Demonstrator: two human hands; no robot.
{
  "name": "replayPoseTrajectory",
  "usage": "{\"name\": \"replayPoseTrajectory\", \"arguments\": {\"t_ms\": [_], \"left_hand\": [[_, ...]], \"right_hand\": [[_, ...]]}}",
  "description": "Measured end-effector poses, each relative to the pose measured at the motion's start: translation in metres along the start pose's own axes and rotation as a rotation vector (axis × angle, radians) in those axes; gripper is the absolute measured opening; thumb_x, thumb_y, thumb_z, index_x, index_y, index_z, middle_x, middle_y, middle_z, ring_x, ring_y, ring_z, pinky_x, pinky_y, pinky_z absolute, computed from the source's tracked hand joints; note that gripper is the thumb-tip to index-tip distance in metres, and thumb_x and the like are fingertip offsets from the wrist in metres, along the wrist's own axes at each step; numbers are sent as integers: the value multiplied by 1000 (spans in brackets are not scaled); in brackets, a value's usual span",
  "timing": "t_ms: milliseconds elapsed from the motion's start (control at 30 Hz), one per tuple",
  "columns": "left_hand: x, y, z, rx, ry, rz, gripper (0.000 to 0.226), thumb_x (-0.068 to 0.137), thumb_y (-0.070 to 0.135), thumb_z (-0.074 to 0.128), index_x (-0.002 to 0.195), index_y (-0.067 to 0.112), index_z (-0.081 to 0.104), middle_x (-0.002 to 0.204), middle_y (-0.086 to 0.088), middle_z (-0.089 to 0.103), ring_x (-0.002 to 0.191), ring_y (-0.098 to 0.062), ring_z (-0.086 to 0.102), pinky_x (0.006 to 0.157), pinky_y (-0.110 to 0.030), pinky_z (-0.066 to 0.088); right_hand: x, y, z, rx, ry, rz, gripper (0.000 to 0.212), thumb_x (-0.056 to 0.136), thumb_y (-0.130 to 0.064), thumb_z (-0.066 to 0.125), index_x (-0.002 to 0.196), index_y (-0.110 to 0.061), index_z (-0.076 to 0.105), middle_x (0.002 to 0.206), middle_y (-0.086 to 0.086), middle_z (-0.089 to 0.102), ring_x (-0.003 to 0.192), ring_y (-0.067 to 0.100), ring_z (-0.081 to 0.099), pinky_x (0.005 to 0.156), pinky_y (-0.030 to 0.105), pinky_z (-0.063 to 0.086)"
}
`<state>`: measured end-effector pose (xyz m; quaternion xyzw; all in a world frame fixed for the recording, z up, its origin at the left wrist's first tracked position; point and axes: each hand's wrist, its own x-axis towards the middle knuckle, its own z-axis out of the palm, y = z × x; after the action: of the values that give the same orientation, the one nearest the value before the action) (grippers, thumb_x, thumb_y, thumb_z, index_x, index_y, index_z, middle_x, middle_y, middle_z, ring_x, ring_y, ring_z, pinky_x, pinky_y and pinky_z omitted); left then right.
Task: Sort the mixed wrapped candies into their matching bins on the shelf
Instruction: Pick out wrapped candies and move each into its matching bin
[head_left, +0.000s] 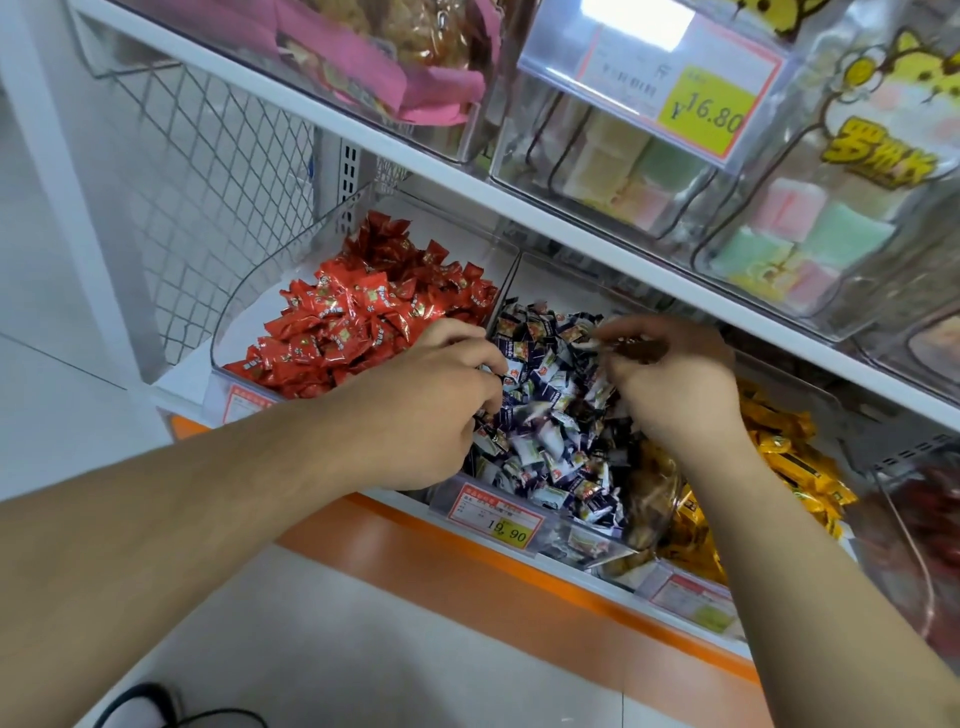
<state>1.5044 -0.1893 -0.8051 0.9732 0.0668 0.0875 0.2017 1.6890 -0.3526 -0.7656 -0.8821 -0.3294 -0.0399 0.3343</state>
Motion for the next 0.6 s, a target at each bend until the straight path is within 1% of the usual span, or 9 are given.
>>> {"name": "replayPoseTrajectory", "arguments": {"t_ms": [100,167,233,300,367,400,433,467,600], "left_hand": [[0,0,0,-4,-1,2,30,99,12,55,121,28,67,153,20,35,150,-9,6,116,-31,36],[1,0,1,-3,-2,4,30,99,12,55,121,28,67,153,21,35,150,-9,6,116,-30,34],[1,0,1,6,5,6,30,99,13,55,122,28,66,153,21,36,150,-10,7,117,-30,34],[2,0,1,14,5,4,31,99,13,55,123,28,66,153,20,35,150,-10,6,117,-31,34],[1,0,1,21,1,0,31,100,13,54,125,27,65,154,19,35,150,-10,5,119,-31,32],[1,1,1,21,-1,-1,31,100,13,54,125,26,65,154,19,34,150,-10,5,119,-31,32],[1,1,1,17,0,0,31,100,12,54,125,26,65,153,20,34,150,-10,5,119,-32,33],[0,0,1,13,3,2,31,100,12,54,125,27,65,153,21,35,150,-9,6,118,-32,34],[-2,-1,1,2,9,8,32,100,11,53,124,29,66,151,23,36,150,-8,6,117,-30,35]], "right_hand": [[4,5,6,-175,-43,-52,30,92,-17,73,118,-33,75,126,-3,70,94,18,70,84,21,51],[-1,4,10,-296,-121,-61,37,94,-20,70,128,-35,70,141,2,60,111,28,66,95,29,52],[-11,-1,12,-352,-116,-145,41,91,-17,71,128,-34,70,144,0,57,123,24,60,106,25,44],[-21,-8,15,-321,-106,-274,38,88,-9,73,120,-29,74,129,-6,61,117,9,57,101,7,35],[-31,-15,22,-189,-279,-285,33,89,-5,70,110,-30,77,109,-17,66,97,-6,57,87,-1,38],[-35,-17,27,-129,-432,-247,32,92,-6,67,107,-33,77,101,-20,70,89,-7,62,81,5,48],[-39,-17,33,-95,-575,-208,32,93,-9,66,106,-35,78,95,-19,73,86,-5,66,79,16,56],[-41,-14,38,-99,-670,-174,31,94,-11,65,107,-37,79,95,-18,75,86,-3,68,81,25,59],[-35,0,46,-246,-685,-114,34,92,-20,71,121,-38,75,108,-16,75,98,-1,67,92,23,57]]}}
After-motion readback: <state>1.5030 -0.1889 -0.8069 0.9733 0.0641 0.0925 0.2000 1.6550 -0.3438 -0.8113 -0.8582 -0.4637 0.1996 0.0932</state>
